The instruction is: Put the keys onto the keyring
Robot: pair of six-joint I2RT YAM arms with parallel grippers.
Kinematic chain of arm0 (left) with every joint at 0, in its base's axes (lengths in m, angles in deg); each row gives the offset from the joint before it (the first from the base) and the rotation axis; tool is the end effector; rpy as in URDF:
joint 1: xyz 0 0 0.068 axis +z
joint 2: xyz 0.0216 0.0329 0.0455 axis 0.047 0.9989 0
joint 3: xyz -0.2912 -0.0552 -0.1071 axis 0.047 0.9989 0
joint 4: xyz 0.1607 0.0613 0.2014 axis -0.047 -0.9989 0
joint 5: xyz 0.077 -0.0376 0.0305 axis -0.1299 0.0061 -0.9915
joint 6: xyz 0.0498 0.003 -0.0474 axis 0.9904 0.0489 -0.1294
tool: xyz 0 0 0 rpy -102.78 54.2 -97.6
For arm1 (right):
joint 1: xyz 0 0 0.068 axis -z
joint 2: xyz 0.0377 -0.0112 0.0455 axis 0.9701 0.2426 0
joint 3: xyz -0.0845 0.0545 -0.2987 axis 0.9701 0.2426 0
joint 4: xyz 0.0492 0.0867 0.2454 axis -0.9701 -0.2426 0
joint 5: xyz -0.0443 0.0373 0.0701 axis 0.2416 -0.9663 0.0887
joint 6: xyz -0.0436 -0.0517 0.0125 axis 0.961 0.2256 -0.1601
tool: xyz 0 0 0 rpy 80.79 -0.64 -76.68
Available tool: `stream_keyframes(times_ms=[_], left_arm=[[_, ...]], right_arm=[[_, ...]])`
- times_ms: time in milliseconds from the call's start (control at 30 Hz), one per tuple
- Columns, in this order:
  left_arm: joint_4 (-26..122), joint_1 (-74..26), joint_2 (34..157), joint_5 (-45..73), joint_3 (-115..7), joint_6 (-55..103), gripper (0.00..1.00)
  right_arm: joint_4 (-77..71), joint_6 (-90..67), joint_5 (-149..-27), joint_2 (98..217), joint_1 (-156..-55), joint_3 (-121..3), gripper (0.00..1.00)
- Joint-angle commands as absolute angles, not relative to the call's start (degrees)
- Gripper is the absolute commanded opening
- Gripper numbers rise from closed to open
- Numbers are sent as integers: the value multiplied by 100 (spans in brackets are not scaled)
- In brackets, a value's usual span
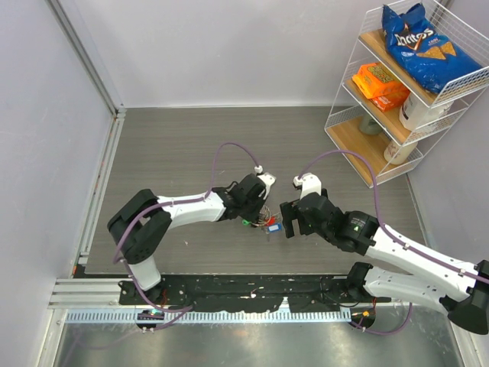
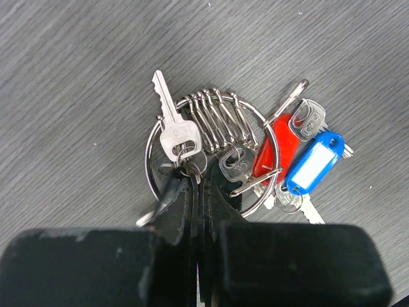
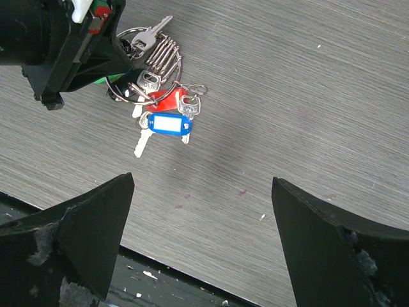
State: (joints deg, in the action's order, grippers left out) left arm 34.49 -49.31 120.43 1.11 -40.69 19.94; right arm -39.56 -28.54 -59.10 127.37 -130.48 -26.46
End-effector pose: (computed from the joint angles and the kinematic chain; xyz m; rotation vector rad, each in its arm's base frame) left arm 0.2362 -0.2956 0.1940 0.7538 2.4177 -0.3970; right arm 0.1154 0.1265 0.2881 -0.4307 2.2668 0.2569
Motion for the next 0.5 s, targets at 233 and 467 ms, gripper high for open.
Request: stream_keyframes(times_ms=[233, 467], left_arm=[[3144, -4925, 10002, -322, -4431, 2291, 0], [2643, -4925, 9421, -718, -4739, 2502, 0]], right_arm=[[-3865, -2991, -5983, 12445, -13045, -2643, 95], [-3856, -3026, -6089, 12383, -13045, -2617, 95]])
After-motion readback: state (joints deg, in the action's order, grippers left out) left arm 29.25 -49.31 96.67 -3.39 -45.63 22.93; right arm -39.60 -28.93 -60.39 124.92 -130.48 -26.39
